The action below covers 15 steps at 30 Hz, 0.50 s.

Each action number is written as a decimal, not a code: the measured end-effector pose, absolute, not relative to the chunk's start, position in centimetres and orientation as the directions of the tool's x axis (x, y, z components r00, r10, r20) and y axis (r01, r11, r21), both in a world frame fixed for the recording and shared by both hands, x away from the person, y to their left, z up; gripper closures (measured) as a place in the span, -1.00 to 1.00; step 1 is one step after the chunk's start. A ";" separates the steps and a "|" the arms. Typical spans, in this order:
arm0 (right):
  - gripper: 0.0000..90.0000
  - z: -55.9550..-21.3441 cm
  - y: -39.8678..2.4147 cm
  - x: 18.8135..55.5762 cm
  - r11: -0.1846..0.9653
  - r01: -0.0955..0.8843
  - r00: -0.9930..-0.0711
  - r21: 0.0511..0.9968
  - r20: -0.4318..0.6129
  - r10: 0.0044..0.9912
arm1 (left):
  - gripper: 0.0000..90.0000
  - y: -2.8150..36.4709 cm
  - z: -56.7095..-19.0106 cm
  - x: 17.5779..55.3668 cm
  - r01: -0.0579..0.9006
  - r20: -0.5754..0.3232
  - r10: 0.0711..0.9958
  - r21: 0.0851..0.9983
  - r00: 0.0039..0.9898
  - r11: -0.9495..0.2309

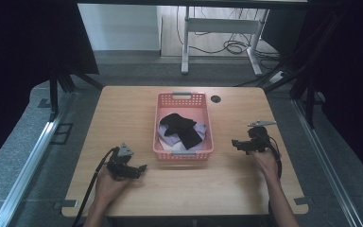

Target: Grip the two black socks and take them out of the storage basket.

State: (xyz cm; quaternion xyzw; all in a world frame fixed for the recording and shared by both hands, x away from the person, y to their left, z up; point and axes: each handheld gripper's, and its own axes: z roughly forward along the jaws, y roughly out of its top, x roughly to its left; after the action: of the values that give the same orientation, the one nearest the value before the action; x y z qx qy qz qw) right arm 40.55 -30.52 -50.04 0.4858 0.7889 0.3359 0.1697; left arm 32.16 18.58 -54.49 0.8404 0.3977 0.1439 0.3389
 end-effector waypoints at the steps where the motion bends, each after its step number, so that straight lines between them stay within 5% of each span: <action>1: -0.78 -50.1 -30.4 40.6 0.304 0.655 -0.472 0.692 0.060 0.879 | -0.72 18.6 -54.5 32.2 0.571 -0.028 0.766 0.684 0.642 -0.454; 15: -0.86 -50.1 -29.3 40.5 0.364 0.631 -0.517 0.685 0.021 0.856 | -0.72 18.6 -54.5 32.2 0.571 -0.028 0.766 0.684 0.642 -0.453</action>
State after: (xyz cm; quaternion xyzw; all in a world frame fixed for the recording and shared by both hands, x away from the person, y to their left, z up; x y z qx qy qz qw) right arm 40.51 -29.33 -50.11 0.4602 0.8076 0.3259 0.1727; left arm 32.16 18.58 -54.49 0.8402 0.3979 0.1442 0.3390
